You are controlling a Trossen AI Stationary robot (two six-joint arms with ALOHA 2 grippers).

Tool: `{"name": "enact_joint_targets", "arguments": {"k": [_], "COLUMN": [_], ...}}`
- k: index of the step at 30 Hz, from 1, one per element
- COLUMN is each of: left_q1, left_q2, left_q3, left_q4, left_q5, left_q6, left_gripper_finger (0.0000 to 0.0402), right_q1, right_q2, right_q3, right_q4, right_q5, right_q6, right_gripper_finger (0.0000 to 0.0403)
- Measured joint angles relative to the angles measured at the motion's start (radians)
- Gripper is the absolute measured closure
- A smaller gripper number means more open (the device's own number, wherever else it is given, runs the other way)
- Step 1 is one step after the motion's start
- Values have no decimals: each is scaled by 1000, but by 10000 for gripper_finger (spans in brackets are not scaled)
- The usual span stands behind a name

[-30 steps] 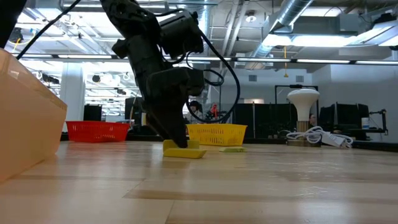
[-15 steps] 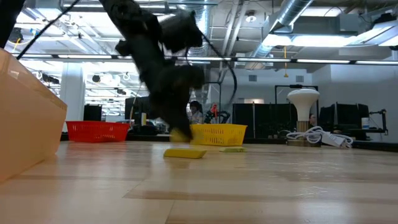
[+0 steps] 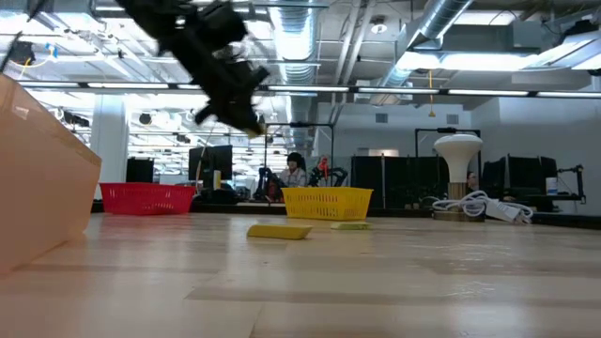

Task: Pick & Place School Supplies
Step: Put the yellow eraser into the red bin

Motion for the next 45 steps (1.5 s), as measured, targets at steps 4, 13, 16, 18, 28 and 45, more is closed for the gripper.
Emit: {"name": "enact_joint_targets", "arguments": {"k": [4, 13, 16, 18, 28, 45], "left_q1": [175, 450, 498, 526, 533, 515], "left_q2": [-129, -327, -335, -332, -301, -324], "left_q3": [-116, -366, -416, -433, -455, -454], "left_q4": [2, -40, -44, -37, -3, 203], "left_q5": [46, 111, 121, 144, 136, 377], "left_q6": [2, -34, -32, -29, 21, -204], "left_gripper_finger": [375, 375, 375, 375, 360, 228], "right_q1": [0, 0, -1, -2, -3, -3], "right_q2": [0, 0, 0, 0, 0, 0], "right_q3": [0, 0, 0, 0, 0, 0], "right_q4": [1, 1, 1, 4, 16, 20], "right_q5": [7, 25, 33, 40, 71, 77], "right_q6": [0, 0, 6, 14, 26, 44], "right_gripper_finger": [122, 122, 122, 122, 122, 122]}}
